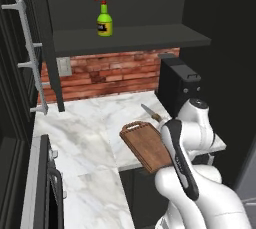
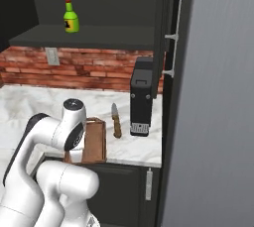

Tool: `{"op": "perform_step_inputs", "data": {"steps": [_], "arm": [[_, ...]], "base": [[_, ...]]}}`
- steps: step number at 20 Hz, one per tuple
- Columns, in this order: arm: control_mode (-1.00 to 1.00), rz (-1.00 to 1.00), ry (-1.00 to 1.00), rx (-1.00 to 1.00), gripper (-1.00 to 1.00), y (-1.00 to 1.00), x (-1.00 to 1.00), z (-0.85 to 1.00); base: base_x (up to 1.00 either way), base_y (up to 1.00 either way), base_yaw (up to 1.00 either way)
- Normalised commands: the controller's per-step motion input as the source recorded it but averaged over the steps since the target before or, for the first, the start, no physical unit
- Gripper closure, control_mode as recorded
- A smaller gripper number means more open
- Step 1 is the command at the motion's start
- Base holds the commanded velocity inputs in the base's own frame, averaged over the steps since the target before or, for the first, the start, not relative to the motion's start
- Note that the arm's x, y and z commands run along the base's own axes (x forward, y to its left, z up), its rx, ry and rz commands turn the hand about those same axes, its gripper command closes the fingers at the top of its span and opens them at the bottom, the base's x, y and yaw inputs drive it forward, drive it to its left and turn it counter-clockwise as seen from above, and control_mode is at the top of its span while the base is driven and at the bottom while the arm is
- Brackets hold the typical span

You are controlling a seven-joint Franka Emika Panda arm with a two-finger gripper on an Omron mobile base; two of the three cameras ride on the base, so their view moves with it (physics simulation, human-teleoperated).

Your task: Move the cutting board and knife to the sink. Then move spray from the cabinet to the counter.

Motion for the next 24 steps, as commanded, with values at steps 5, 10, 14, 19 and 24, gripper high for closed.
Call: {"op": "perform_step_inputs", "data": {"steps": [5, 10, 14, 19, 24], "arm": [[-1.00, -0.13, -0.05, 0.10, -1.00, -0.66, 0.17, -0.66], [-1.00, 0.27, 0.04, 0.11, -1.00, -0.58, 0.00, -0.62], [-1.00, 0.47, 0.12, 0.18, -1.00, -0.39, 0.00, -0.56], [-1.00, 0.52, 0.00, 0.15, -1.00, -0.22, 0.00, -0.52], [-1.00, 0.15, -0.11, 0.03, -1.00, 0.16, 0.18, -0.10]], "base": [[0.00, 0.00, 0.00], [0.00, 0.00, 0.00], [0.00, 0.00, 0.00], [0.00, 0.00, 0.00], [0.00, 0.00, 0.00]]}}
